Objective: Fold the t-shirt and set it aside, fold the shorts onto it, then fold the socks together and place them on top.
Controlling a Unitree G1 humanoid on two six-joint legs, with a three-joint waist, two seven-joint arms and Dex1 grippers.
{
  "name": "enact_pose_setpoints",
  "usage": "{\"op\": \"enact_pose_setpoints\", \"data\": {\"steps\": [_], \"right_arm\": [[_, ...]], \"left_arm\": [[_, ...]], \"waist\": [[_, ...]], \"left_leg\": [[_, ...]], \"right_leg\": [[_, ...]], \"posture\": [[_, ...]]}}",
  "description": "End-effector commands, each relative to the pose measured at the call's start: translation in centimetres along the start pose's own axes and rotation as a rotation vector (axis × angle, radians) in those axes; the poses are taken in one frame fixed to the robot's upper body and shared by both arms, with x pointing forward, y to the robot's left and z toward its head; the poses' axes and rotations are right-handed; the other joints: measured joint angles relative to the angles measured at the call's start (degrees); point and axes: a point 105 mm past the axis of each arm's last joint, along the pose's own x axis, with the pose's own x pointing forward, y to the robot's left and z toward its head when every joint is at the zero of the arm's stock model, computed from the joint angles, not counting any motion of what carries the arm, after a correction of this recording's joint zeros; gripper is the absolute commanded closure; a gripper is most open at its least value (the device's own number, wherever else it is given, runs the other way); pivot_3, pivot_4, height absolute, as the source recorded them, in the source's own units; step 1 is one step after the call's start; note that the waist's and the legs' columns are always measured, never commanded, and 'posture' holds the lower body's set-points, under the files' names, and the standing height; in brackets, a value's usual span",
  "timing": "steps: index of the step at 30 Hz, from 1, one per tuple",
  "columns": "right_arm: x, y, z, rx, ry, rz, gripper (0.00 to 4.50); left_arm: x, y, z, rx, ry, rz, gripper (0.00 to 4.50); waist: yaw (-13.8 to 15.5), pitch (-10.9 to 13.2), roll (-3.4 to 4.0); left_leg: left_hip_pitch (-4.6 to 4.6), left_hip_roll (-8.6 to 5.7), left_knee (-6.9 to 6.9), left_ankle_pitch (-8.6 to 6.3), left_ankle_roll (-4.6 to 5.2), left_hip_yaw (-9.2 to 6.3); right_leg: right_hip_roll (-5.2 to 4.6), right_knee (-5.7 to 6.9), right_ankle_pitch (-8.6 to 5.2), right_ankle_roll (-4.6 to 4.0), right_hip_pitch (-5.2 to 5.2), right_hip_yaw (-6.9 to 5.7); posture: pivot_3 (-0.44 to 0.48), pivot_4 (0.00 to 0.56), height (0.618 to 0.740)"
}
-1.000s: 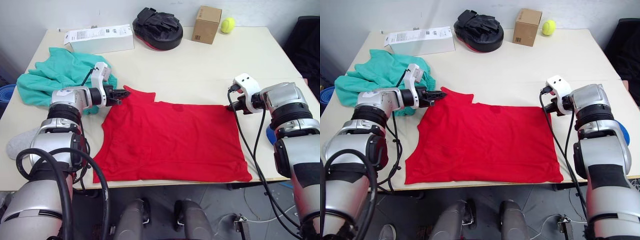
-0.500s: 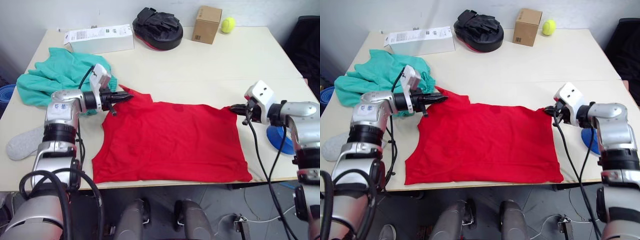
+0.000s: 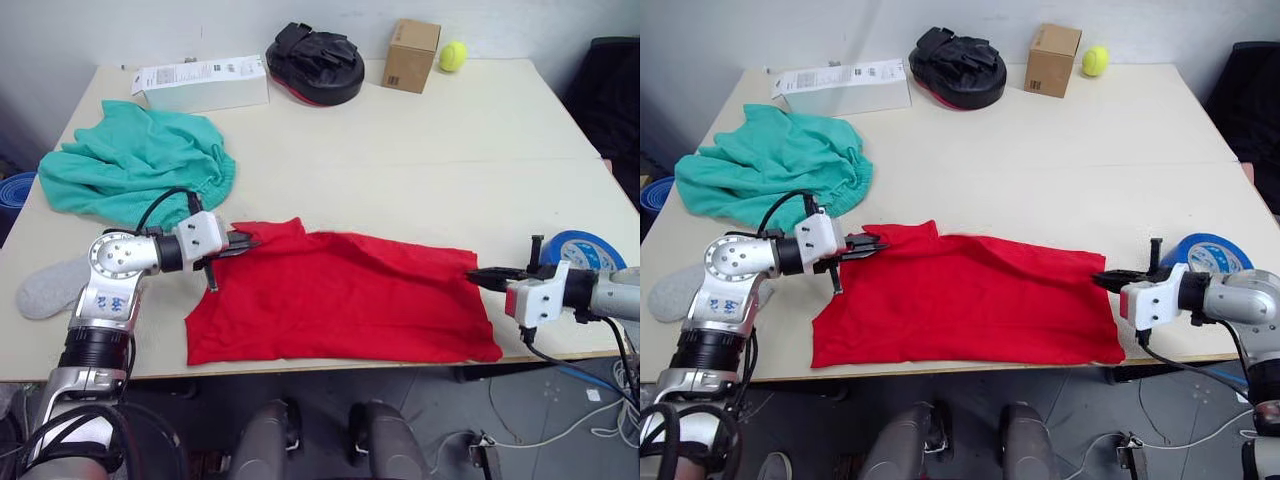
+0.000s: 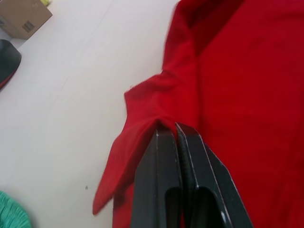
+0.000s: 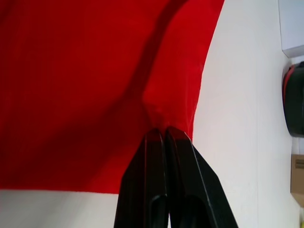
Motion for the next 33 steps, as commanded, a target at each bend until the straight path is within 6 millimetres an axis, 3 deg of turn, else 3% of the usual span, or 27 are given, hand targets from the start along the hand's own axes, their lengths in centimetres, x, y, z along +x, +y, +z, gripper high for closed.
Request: {"op": "enact_pose_setpoints", "data": {"steps": [1, 12, 20, 22, 25, 29, 33], "right_arm": [[-0.6, -0.2, 0.0, -0.052, 0.002, 0.006, 4.49], [-1.4, 1.3, -0.3, -0.077, 0.000, 0.091, 4.49], [-0.3, 0.9, 0.7, -0.055, -0.039, 0.070, 4.49], [-0.4, 1.1, 0.6, -0.033, -0.032, 0.078, 4.06], [-0.7, 1.4, 0.8, -0.010, -0.038, 0.100, 3.24], [-1.2, 1.3, 1.5, 0.026, -0.054, 0.120, 1.83], [-1.5, -0.5, 2.7, 0.148, -0.088, 0.083, 0.38]], "left_arm": [[-1.0, 0.2, 0.5, 0.114, 0.004, 0.020, 4.50], [-2.6, -0.7, -0.7, 0.141, 0.055, 0.010, 4.50], [-1.9, -1.9, -0.9, 0.083, 0.049, -0.021, 4.50], [-2.0, -2.3, -1.1, 0.052, 0.054, -0.035, 4.50], [-2.7, -2.7, -1.7, -0.051, 0.073, -0.041, 3.93], [-4.0, -2.8, -1.9, -0.230, 0.083, -0.037, 2.69], [-5.7, -2.0, -1.5, -0.438, 0.078, -0.031, 1.43]], "waist": [[0.05, 0.00, 0.00], [0.00, 0.00, 0.01], [0.01, -0.01, 0.01], [0.02, 0.00, 0.01], [0.10, 0.00, 0.01], [0.08, 0.00, 0.02], [0.04, 0.00, 0.02]], "left_leg": [[-0.01, 0.00, 0.00, 0.00, 0.00, 0.00], [-0.01, 0.01, -0.01, -0.05, 0.00, -0.01], [-0.01, 0.02, -0.01, -0.06, 0.01, -0.02], [-0.01, 0.02, -0.01, -0.06, 0.01, -0.02], [-0.02, 0.02, 0.00, -0.07, 0.02, -0.03], [-0.02, 0.02, -0.02, -0.08, 0.04, -0.03], [-0.01, 0.08, 0.00, -0.11, 0.01, -0.09]], "right_leg": [[0.00, -0.01, 0.00, 0.00, 0.00, 0.00], [-0.01, -0.03, 0.00, 0.00, 0.00, -0.02], [-0.02, -0.03, 0.00, 0.00, 0.01, -0.02], [-0.01, -0.03, 0.00, 0.00, 0.01, -0.03], [-0.02, -0.04, 0.00, 0.00, 0.02, -0.03], [-0.03, -0.05, 0.00, 0.00, 0.02, -0.02], [-0.03, -0.05, -0.01, -0.02, 0.03, -0.02]], "posture": [[0.000, 0.150, 0.740], [0.000, 0.150, 0.740], [0.000, 0.150, 0.740], [0.000, 0.150, 0.740], [0.000, 0.150, 0.740], [0.000, 0.150, 0.740], [0.000, 0.150, 0.740]]}}
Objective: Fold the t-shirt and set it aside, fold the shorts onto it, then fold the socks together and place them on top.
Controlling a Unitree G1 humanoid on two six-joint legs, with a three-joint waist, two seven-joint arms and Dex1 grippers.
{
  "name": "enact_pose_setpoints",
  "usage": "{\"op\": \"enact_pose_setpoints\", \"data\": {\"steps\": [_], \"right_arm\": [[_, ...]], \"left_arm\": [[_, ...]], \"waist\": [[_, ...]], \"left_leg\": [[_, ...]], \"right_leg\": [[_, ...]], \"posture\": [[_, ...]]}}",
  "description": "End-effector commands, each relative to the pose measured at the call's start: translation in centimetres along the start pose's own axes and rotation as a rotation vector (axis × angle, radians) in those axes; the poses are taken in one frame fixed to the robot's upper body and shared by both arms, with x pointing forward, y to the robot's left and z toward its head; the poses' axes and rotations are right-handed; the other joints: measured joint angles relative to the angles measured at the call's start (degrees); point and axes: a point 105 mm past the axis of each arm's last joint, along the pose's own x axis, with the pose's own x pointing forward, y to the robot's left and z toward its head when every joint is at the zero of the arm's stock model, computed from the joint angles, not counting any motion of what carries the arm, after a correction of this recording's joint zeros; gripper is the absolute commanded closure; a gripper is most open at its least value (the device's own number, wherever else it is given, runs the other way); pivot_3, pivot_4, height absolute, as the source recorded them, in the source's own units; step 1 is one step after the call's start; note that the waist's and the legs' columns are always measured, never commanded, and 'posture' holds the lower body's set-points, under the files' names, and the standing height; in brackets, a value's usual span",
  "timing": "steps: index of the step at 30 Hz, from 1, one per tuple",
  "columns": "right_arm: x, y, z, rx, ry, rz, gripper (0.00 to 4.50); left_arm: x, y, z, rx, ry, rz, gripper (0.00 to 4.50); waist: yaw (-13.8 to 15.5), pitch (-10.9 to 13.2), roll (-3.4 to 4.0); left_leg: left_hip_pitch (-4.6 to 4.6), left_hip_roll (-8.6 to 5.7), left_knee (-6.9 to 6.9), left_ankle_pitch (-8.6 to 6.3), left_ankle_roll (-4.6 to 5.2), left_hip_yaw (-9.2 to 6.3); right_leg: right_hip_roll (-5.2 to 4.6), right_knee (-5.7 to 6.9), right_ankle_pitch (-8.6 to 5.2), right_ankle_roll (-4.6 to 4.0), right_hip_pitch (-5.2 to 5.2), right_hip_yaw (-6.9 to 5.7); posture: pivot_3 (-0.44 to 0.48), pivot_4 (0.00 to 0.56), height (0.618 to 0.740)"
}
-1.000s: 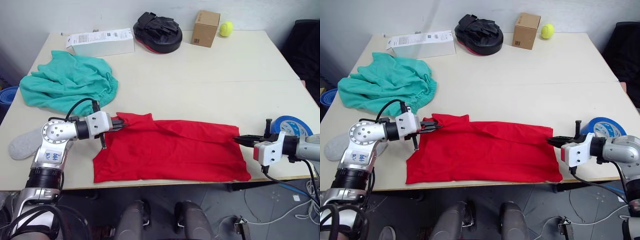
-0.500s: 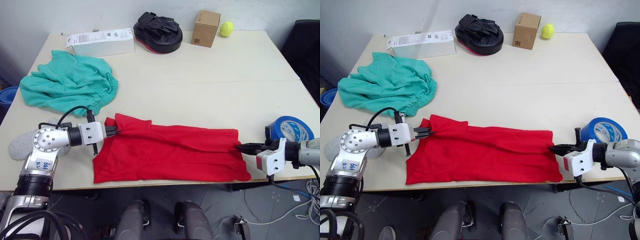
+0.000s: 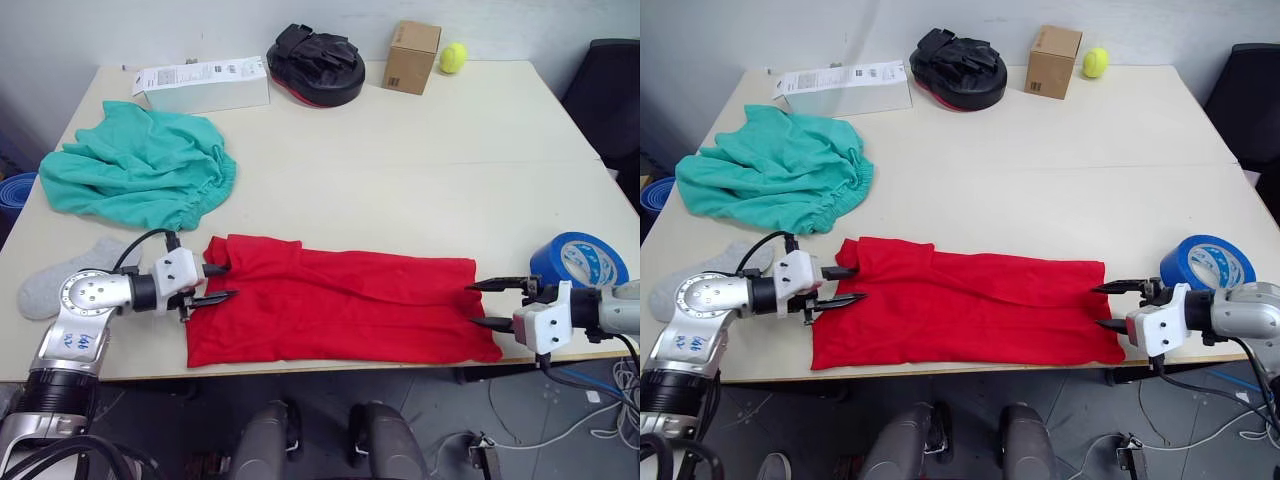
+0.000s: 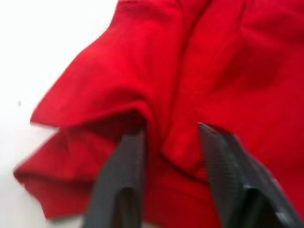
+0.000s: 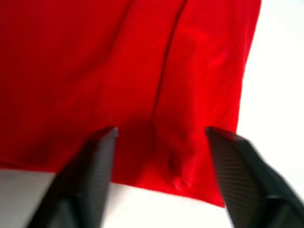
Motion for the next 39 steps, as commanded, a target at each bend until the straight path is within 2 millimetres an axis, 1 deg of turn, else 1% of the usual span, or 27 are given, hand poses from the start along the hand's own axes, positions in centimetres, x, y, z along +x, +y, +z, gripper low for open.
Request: {"op": "enact_pose_setpoints", "data": {"steps": [1, 4, 5, 8, 10, 11, 13, 16, 17, 20, 21, 24, 26, 27, 28, 29, 32, 33, 35, 39], "right_arm": [[-0.7, -2.9, 1.9, 0.104, -0.064, -0.081, 0.02], [-0.4, -4.7, 4.3, 0.243, -0.153, -0.103, 0.00], [-0.2, -5.4, 5.3, 0.305, -0.193, -0.110, 0.00], [0.6, -6.5, 8.3, 0.430, -0.289, -0.088, 0.00], [1.0, -6.7, 9.8, 0.474, -0.327, -0.070, 0.00], [1.1, -6.8, 10.3, 0.489, -0.339, -0.062, 0.00], [1.3, -6.9, 11.0, 0.500, -0.353, -0.055, 0.00], [1.7, -7.5, 11.8, 0.508, -0.372, -0.071, 0.00], [1.8, -7.6, 12.0, 0.508, -0.373, -0.074, 0.00], [2.0, -7.8, 12.1, 0.514, -0.370, -0.084, 0.00], [2.1, -7.7, 12.2, 0.522, -0.371, -0.088, 0.00], [2.2, -7.4, 12.5, 0.530, -0.369, -0.086, 0.00], [2.2, -7.1, 12.6, 0.534, -0.363, -0.082, 0.00], [2.2, -7.0, 12.7, 0.536, -0.359, -0.080, 0.00], [2.1, -6.9, 12.7, 0.539, -0.355, -0.079, 0.00], [2.1, -6.8, 12.6, 0.540, -0.351, -0.080, 0.00], [2.0, -6.7, 12.5, 0.544, -0.342, -0.083, 0.00], [2.0, -6.7, 12.5, 0.545, -0.340, -0.083, 0.00], [2.1, -6.6, 12.4, 0.542, -0.335, -0.080, 0.00], [2.2, -6.8, 12.1, 0.544, -0.331, -0.086, 0.00]], "left_arm": [[-2.1, 1.1, 1.7, -0.169, -0.045, 0.010, 1.11], [-3.3, 2.1, 2.7, -0.372, -0.081, 0.003, 0.19], [-3.6, 2.8, 3.3, -0.436, -0.108, 0.018, 0.01], [-3.3, 5.5, 4.7, -0.646, -0.169, 0.067, 0.01], [-2.4, 7.0, 5.0, -0.778, -0.169, 0.091, 0.01], [-1.9, 7.4, 5.1, -0.812, -0.156, 0.094, 0.01], [-0.7, 7.6, 4.9, -0.861, -0.105, 0.076, 0.01], [1.3, 6.8, 4.8, -0.919, -0.021, -0.002, 0.01], [2.0, 6.6, 4.7, -0.923, 0.003, -0.015, 0.01], [4.1, 7.0, 4.3, -0.898, 0.030, 0.013, 0.01], [4.7, 6.8, 4.2, -0.880, 0.043, 0.003, 0.01], [5.6, 6.1, 4.0, -0.878, 0.065, -0.029, 0.01], [5.9, 6.1, 4.0, -0.884, 0.065, -0.026, 0.01], [5.9, 6.2, 4.0, -0.882, 0.057, -0.023, 0.40], [5.8, 6.3, 4.0, -0.881, 0.050, -0.023, 0.56], [5.7, 6.3, 4.1, -0.888, 0.046, -0.024, 0.85], [5.3, 6.4, 4.1, -0.890, 0.048, -0.026, 1.81], [5.2, 6.4, 4.1, -0.889, 0.048, -0.025, 2.24], [4.9, 6.6, 3.9, -0.878, 0.046, -0.021, 2.71], [4.8, 6.8, 4.6, -0.850, 0.012, -0.028, 4.10]], "waist": [[0.01, 0.00, 0.01], [0.10, 0.01, 0.01], [0.19, 0.01, 0.01], [0.84, 0.00, -0.01], [1.55, 0.00, -0.01], [1.69, -0.01, -0.03], [1.77, -0.01, -0.04], [1.71, 0.02, -0.11], [1.68, 0.03, -0.12], [1.70, 0.06, -0.22], [1.74, 0.07, -0.30], [1.63, 0.06, -0.32], [1.62, 0.06, -0.32], [1.61, 0.06, -0.32], [1.61, 0.06, -0.33], [1.61, 0.06, -0.33], [1.65, 0.06, -0.33], [1.65, 0.06, -0.33], [1.60, 0.06, -0.33], [1.59, 0.06, -0.33]], "left_leg": [[0.00, 0.00, 0.00, -0.01, -0.01, -0.02], [-0.01, 0.02, -0.01, -0.06, -0.02, -0.07], [-0.02, 0.02, -0.01, -0.06, -0.01, -0.09], [-0.08, 0.01, 0.03, -0.10, -0.01, -0.23], [-0.09, -0.01, 0.05, -0.14, -0.02, -0.26], [-0.10, -0.02, 0.05, -0.14, -0.01, -0.24], [-0.13, -0.06, 0.07, -0.16, 0.00, -0.22], [-0.15, -0.08, 0.07, -0.17, 0.02, -0.07], [-0.20, -0.08, 0.07, -0.16, 0.02, -0.05], [-0.20, -0.05, 0.10, -0.16, 0.02, -0.02], [-0.20, -0.05, 0.12, -0.16, 0.02, -0.03], [-0.20, -0.04, 0.12, -0.16, 0.02, -0.01], [-0.19, -0.04, 0.11, -0.16, 0.01, -0.02], [-0.18, -0.04, 0.10, -0.16, 0.01, -0.02], [-0.18, -0.04, 0.10, -0.16, 0.01, -0.02], [-0.19, -0.04, 0.11, -0.16, 0.01, -0.02], [-0.20, -0.04, 0.12, -0.16, 0.02, -0.02], [-0.19, -0.04, 0.11, -0.16, 0.02, -0.03], [-0.19, -0.04, 0.11, -0.16, 0.01, -0.03], [-0.19, -0.04, 0.10, -0.16, 0.01, -0.02]], "right_leg": [[0.00, -0.02, 0.00, 0.00, 0.01, -0.01], [0.00, -0.01, -0.01, -0.02, 0.00, -0.01], [0.00, -0.01, -0.01, -0.03, 0.00, -0.03], [-0.02, -0.01, -0.02, -0.03, 0.01, -0.08], [-0.02, -0.04, -0.02, -0.03, 0.03, -0.12], [-0.01, -0.05, -0.01, -0.03, 0.04, -0.13], [-0.01, -0.05, -0.01, -0.02, 0.04, -0.15], [0.05, -0.08, -0.01, -0.01, 0.02, -0.13], [0.07, -0.07, -0.01, 0.00, -0.02, -0.12], [0.09, -0.10, -0.01, 0.00, -0.04, -0.10], [0.08, -0.10, -0.01, 0.00, -0.04, -0.08], [0.06, -0.11, -0.01, 0.00, -0.04, -0.05], [0.07, -0.10, -0.01, 0.00, -0.04, -0.05], [0.06, -0.10, -0.01, 0.00, -0.04, -0.05], [0.06, -0.11, -0.01, 0.00, -0.04, -0.05], [0.06, -0.11, -0.01, 0.00, -0.04, -0.05], [0.06, -0.12, -0.01, 0.00, -0.04, -0.05], [0.06, -0.12, -0.01, 0.00, -0.04, -0.05], [0.06, -0.13, -0.01, 0.00, -0.04, -0.05], [0.06, -0.12, -0.01, 0.00, -0.05, -0.05]], "posture": [[0.000, 0.150, 0.740], [0.000, 0.150, 0.740], [0.000, 0.150, 0.740], [0.000, 0.150, 0.740], [0.000, 0.150, 0.740], [0.000, 0.150, 0.740], [0.000, 0.150, 0.740], [0.000, 0.150, 0.740], [0.000, 0.150, 0.740], [0.000, 0.150, 0.740], [0.000, 0.150, 0.740], [0.000, 0.150, 0.740], [0.000, 0.150, 0.740], [0.000, 0.150, 0.740], [0.000, 0.150, 0.740], [0.000, 0.150, 0.740], [0.000, 0.150, 0.740], [0.000, 0.150, 0.740], [0.000, 0.150, 0.740], [0.000, 0.150, 0.740]]}}
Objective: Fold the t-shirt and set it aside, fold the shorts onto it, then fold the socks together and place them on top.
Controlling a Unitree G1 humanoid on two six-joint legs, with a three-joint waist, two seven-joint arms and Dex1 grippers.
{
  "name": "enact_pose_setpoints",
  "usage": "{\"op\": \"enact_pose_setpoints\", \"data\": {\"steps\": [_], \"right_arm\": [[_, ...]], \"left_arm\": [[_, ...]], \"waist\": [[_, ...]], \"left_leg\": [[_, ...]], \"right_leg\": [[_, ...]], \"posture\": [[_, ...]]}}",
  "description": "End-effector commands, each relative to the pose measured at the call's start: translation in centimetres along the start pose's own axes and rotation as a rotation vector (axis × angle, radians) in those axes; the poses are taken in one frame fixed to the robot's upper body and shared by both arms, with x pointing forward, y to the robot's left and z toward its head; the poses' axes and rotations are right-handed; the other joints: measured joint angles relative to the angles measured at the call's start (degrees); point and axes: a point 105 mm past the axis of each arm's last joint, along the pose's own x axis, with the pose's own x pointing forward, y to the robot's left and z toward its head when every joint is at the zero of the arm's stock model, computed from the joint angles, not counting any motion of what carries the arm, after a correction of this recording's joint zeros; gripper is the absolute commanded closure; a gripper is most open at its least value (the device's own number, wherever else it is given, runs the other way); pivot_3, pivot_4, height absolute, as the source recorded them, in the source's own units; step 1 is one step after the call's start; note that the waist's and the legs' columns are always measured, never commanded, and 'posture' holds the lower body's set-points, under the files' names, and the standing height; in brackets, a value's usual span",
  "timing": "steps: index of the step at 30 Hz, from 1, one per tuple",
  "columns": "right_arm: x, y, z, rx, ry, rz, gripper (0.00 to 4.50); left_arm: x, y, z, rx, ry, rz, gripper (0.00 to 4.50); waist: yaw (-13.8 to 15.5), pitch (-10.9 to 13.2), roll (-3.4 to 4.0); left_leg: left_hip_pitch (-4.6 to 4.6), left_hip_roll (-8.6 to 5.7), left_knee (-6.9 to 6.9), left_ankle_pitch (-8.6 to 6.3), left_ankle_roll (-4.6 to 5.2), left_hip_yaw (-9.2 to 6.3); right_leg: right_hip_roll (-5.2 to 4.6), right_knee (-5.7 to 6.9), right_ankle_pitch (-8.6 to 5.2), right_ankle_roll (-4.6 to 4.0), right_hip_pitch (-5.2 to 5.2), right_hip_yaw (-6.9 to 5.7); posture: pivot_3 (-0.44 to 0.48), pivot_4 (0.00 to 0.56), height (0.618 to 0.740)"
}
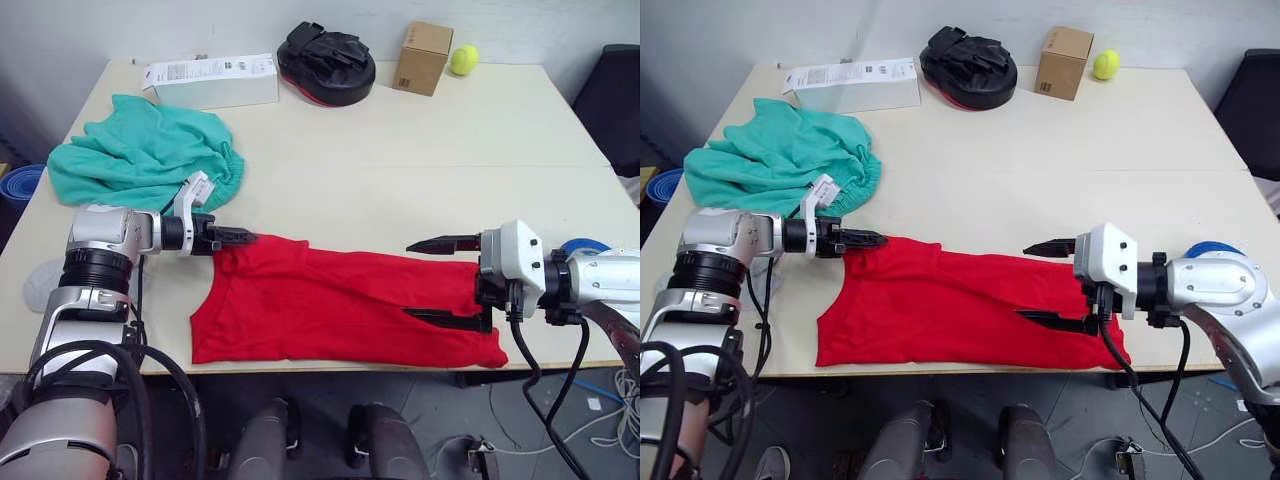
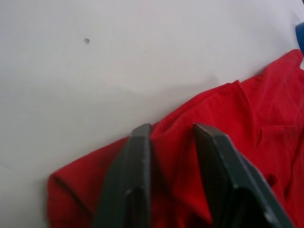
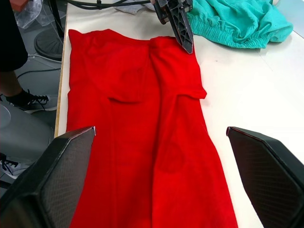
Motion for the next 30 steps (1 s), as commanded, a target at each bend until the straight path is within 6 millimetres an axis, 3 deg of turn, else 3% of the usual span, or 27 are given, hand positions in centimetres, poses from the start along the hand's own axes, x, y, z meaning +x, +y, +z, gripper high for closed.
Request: {"op": "enact_pose_setpoints", "data": {"steps": [1, 4, 10, 13, 16, 23, 30], "right_arm": [[-0.3, -0.5, 0.9, -0.044, -0.018, -0.020, 0.00], [-0.2, -0.5, 0.8, -0.045, -0.017, -0.018, 0.00], [-0.2, -0.5, 0.5, -0.052, -0.008, -0.004, 0.00], [-0.1, -0.1, 0.1, -0.069, 0.006, 0.016, 0.00], [0.2, 0.3, -0.2, -0.074, 0.009, 0.032, 0.00], [0.5, 0.4, -0.6, -0.072, 0.012, 0.038, 0.00], [0.5, 0.8, -1.7, -0.080, 0.051, 0.066, 0.00]], "left_arm": [[-0.8, -0.3, 1.1, 0.049, -0.050, -0.019, 4.39], [-0.9, -0.6, 1.8, 0.153, -0.063, -0.016, 4.46], [-1.4, -3.9, 3.2, 0.313, -0.067, -0.122, 4.46], [-2.0, -6.8, 1.4, 0.518, 0.001, -0.268, 4.46], [-3.0, -8.9, -2.5, 0.674, 0.131, -0.414, 4.46], [-3.5, -7.2, -8.7, 0.938, 0.350, -0.427, 4.46], [-3.7, -4.8, -9.6, 1.005, 0.395, -0.348, 4.46]], "waist": [[0.02, 0.00, 0.00], [0.03, 0.00, 0.00], [0.02, 0.01, -0.01], [-0.22, 0.00, 0.00], [-0.63, 0.00, 0.01], [-0.41, 0.00, 0.02], [-0.07, 0.00, 0.03]], "left_leg": [[0.00, 0.00, 0.00, 0.00, 0.00, 0.00], [0.00, 0.00, 0.00, 0.00, 0.00, 0.00], [-0.01, 0.00, -0.03, 0.00, 0.00, 0.00], [-0.01, 0.00, -0.07, 0.00, -0.01, 0.00], [0.03, 0.04, -0.17, -0.04, -0.08, 0.03], [0.03, 0.07, -0.19, -0.07, -0.11, 0.02], [-0.03, 0.05, -0.24, -0.36, -0.31, 0.03]], "right_leg": [[0.00, 0.00, 0.00, 0.00, 0.00, 0.00], [-0.01, -0.02, 0.00, 0.00, 0.00, 0.01], [-0.01, -0.04, 0.00, 0.00, 0.00, 0.00], [-0.01, -0.09, 0.00, 0.00, 0.00, 0.01], [0.03, -0.14, -0.01, -0.02, 0.00, 0.05], [0.01, -0.27, -0.03, -0.07, 0.01, 0.05], [-0.08, -0.56, -0.04, -0.10, 0.03, 0.05]], "posture": [[0.000, 0.150, 0.740], [0.000, 0.150, 0.740], [0.000, 0.150, 0.740], [0.000, 0.150, 0.740], [0.000, 0.150, 0.740], [0.000, 0.150, 0.740], [0.000, 0.150, 0.740]]}}
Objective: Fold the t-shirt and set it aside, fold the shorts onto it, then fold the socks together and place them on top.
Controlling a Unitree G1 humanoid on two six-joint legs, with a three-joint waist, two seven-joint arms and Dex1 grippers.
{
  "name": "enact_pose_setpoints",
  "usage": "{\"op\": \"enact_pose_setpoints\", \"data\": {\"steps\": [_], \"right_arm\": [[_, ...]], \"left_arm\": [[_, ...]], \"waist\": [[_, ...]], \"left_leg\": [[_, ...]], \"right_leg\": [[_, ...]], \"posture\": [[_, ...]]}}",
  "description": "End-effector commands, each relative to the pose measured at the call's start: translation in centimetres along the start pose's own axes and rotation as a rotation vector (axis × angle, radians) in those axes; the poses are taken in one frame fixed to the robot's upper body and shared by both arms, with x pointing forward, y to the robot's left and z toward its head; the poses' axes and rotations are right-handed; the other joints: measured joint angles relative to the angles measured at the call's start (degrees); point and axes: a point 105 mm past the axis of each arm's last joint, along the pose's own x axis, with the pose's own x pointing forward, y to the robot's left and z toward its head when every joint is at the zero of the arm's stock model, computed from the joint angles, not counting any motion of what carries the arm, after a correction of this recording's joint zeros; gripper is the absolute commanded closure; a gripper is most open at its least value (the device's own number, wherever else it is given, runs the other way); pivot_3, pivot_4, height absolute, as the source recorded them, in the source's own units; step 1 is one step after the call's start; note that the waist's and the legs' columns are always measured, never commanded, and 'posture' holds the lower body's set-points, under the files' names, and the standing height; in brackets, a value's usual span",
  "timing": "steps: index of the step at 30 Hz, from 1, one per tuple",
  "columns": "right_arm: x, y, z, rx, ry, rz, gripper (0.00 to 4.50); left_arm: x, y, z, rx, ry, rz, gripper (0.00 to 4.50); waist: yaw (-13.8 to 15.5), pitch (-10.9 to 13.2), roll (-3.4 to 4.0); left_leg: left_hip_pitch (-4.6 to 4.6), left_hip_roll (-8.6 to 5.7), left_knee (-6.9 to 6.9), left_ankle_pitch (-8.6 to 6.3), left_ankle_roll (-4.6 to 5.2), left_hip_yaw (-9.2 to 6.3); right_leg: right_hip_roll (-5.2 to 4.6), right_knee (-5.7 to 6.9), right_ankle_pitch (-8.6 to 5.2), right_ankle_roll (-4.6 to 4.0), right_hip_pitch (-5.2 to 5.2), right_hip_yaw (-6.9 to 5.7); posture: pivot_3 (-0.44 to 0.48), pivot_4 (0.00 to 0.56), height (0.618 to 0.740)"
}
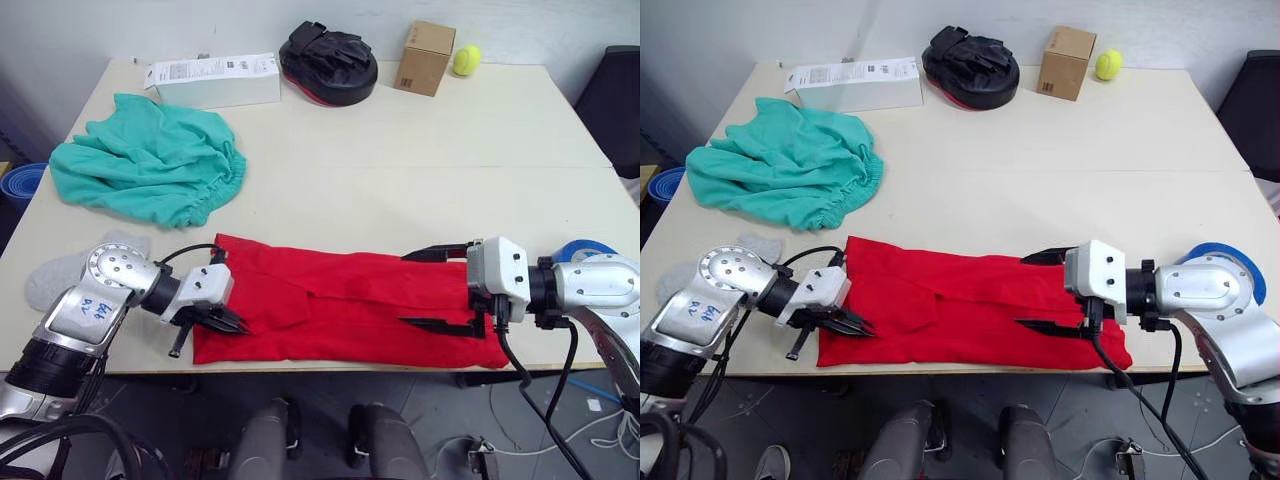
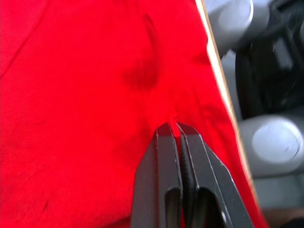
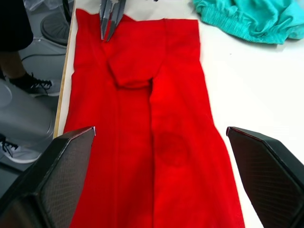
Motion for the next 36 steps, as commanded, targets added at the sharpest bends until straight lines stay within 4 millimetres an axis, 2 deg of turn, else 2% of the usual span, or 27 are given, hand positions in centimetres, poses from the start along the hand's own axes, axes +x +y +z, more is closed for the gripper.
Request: {"op": "enact_pose_setpoints", "data": {"steps": [1, 7, 10, 13, 15, 20, 21, 22, 24, 25, 26, 28, 34, 35, 36], "right_arm": [[-0.1, 0.2, -0.2, -0.025, 0.011, 0.013, 0.00], [-0.1, -0.1, -0.7, -0.015, 0.020, 0.004, 0.00], [-0.3, -0.1, -1.0, -0.007, 0.032, -0.001, 0.00], [-0.8, -0.3, -1.5, 0.019, 0.047, -0.027, 0.00], [-1.0, -0.7, -1.7, 0.039, 0.046, -0.050, 0.00], [-1.1, -1.9, -1.6, 0.130, 0.018, -0.134, 0.00], [-1.0, -2.2, -1.6, 0.156, 0.008, -0.153, 0.00], [-0.8, -2.5, -1.5, 0.185, -0.004, -0.177, 0.18], [-0.3, -2.9, -1.7, 0.237, -0.020, -0.213, 0.63], [0.1, -3.0, -1.9, 0.254, -0.021, -0.231, 1.01], [0.5, -3.0, -2.2, 0.263, -0.017, -0.244, 1.31], [1.4, -3.0, -2.8, 0.280, -0.008, -0.268, 1.95], [4.4, -2.6, -5.1, 0.273, 0.055, -0.280, 4.22], [4.9, -2.5, -5.8, 0.268, 0.086, -0.279, 4.50], [5.3, -2.5, -6.5, 0.265, 0.114, -0.286, 4.50]], "left_arm": [[-1.0, 0.5, -0.5, 0.020, 0.029, 0.042, 4.46], [-1.5, 1.2, -0.2, -0.021, -0.017, 0.077, 4.46], [-1.8, 0.6, 0.2, -0.063, -0.059, 0.051, 4.46], [-2.6, -0.4, 0.2, -0.101, -0.073, 0.014, 3.88], [-3.4, -0.7, 0.5, -0.143, -0.102, 0.004, 3.26], [-6.3, -1.3, 3.3, -0.272, -0.246, -0.038, 1.70], [-6.8, -0.5, 4.2, -0.295, -0.299, 0.000, 1.42], [-6.9, 0.8, 4.8, -0.317, -0.340, 0.057, 1.38], [-6.5, 3.1, 5.4, -0.348, -0.388, 0.169, 1.37], [-5.8, 4.4, 5.3, -0.339, -0.388, 0.236, 1.37], [-5.2, 5.4, 5.2, -0.319, -0.384, 0.294, 1.55], [-3.4, 5.6, 4.7, -0.281, -0.359, 0.302, 1.94], [0.9, 6.2, 1.6, -0.231, -0.206, 0.335, 3.93], [1.3, 6.3, 1.0, -0.230, -0.179, 0.340, 4.25], [1.6, 6.4, 0.5, -0.233, -0.160, 0.344, 4.48]], "waist": [[-0.13, 0.00, 0.00], [-0.20, 0.00, 0.01], [-0.20, 0.00, 0.01], [-0.24, 0.00, 0.01], [-0.27, 0.00, 0.01], [-0.29, 0.01, 0.01], [-0.14, 0.01, 0.01], [0.03, 0.01, 0.01], [0.45, 0.01, 0.02], [0.41, 0.00, 0.03], [0.39, -0.01, 0.05], [0.07, -0.01, 0.04], [-0.95, 0.00, 0.03], [-1.03, -0.01, 0.04], [-1.06, 0.00, 0.03]], "left_leg": [[0.00, 0.00, -0.01, -0.02, 0.00, 0.00], [0.01, 0.02, -0.01, 0.10, 0.26, 0.00], [0.01, 0.02, 0.01, 0.11, 0.27, 0.00], [0.02, 0.02, 0.00, 0.10, 0.28, 0.00], [0.01, 0.02, -0.01, 0.10, 0.28, -0.01], [0.02, 0.03, 0.01, 0.10, 0.27, -0.02], [0.02, 0.03, 0.01, 0.10, 0.26, -0.02], [0.01, 0.03, 0.02, 0.10, 0.26, -0.03], [0.01, 0.02, 0.07, 0.07, 0.18, -0.11], [0.00, 0.00, 0.07, 0.05, 0.15, -0.10], [0.00, -0.01, 0.08, 0.07, 0.19, -0.09], [0.00, -0.03, 0.06, 0.13, 0.32, -0.04], [0.00, 0.03, 0.01, 0.16, 0.26, 0.09], [0.01, 0.03, 0.02, 0.17, 0.25, 0.09], [0.01, 0.03, 0.03, 0.17, 0.26, 0.10]], "right_leg": [[0.00, 0.01, 0.00, 0.00, -0.01, -0.01], [0.02, 0.14, 0.01, 0.01, -0.03, -0.08], [0.02, 0.15, 0.01, 0.02, -0.02, -0.08], [0.02, 0.15, 0.01, 0.02, -0.02, -0.09], [0.03, 0.14, 0.01, 0.02, -0.02, -0.09], [0.03, 0.15, 0.01, 0.02, -0.02, -0.07], [0.03, 0.15, 0.01, 0.02, -0.02, -0.06], [0.02, 0.16, 0.01, 0.02, -0.01, -0.06], [0.02, 0.15, 0.01, 0.02, 0.05, -0.11], [0.02, 0.11, 0.01, 0.03, 0.06, -0.08], [0.02, 0.14, 0.02, 0.04, 0.07, -0.07], [0.04, 0.16, 0.05, 0.09, 0.05, -0.06], [0.20, 0.19, 0.04, 0.10, -0.04, -0.05], [0.20, 0.20, 0.04, 0.10, -0.04, -0.04], [0.20, 0.20, 0.04, 0.10, -0.03, -0.04]], "posture": [[0.000, 0.150, 0.740], [0.000, 0.150, 0.740], [0.000, 0.150, 0.740], [0.000, 0.150, 0.740], [0.000, 0.150, 0.740], [0.000, 0.150, 0.740], [0.000, 0.150, 0.740], [0.000, 0.150, 0.740], [0.000, 0.150, 0.740], [0.000, 0.150, 0.740], [0.000, 0.150, 0.740], [0.000, 0.150, 0.740], [0.000, 0.150, 0.740], [0.000, 0.150, 0.740], [0.000, 0.150, 0.740]]}}
